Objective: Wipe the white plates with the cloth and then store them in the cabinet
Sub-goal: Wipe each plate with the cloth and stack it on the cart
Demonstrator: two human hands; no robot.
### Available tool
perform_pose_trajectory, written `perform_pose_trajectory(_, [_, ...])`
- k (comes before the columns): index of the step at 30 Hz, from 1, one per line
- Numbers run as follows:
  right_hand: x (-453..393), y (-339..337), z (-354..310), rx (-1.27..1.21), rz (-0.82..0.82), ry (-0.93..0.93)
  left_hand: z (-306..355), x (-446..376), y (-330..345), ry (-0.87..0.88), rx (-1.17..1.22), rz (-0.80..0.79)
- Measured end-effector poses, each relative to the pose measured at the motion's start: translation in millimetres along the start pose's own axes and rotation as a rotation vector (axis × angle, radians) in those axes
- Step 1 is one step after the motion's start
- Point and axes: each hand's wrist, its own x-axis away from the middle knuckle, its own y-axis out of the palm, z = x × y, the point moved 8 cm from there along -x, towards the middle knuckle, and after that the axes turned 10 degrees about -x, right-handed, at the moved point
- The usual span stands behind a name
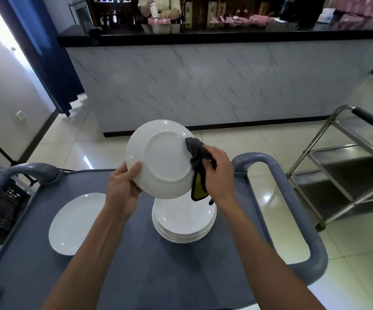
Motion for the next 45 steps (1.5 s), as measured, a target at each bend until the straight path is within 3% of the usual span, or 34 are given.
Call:
perform_pose_trajectory(6, [-33, -6, -22, 0.079, -0.026, -0.058, -3, 9, 9, -0.002, -0.179, -0.122])
perform_pose_trajectory(10, [-39, 12, -43, 0.168, -0.150, -0.109, -5, 14, 19, 0.037, -0.293, -0.153])
perform_pose_trajectory(14, [-17, 43, -67, 0.237, -0.307, -0.221, -7, 14, 24, 0.041, -0.296, -0.156])
perform_pose_trajectory(22, [24, 72, -78, 0.251, -0.371, -0.354, -7, 15, 12, 0.045, -0.241, -0.093])
perform_pose_trajectory(31, [-12, 61, -58, 0.253, -0.217, -0.230, -6, 14, 5, 0.091, -0.261, -0.083])
perform_pose_trajectory(35, [-29, 44, -30, 0.202, -0.148, -0.074, -7, 14, -1, 0.098, -0.179, -0.053])
perform_pose_trajectory(45, [6, 22, 3, -0.044, -0.075, 0.091, -9, -3, -12, 0.036, 0.056, 0.099])
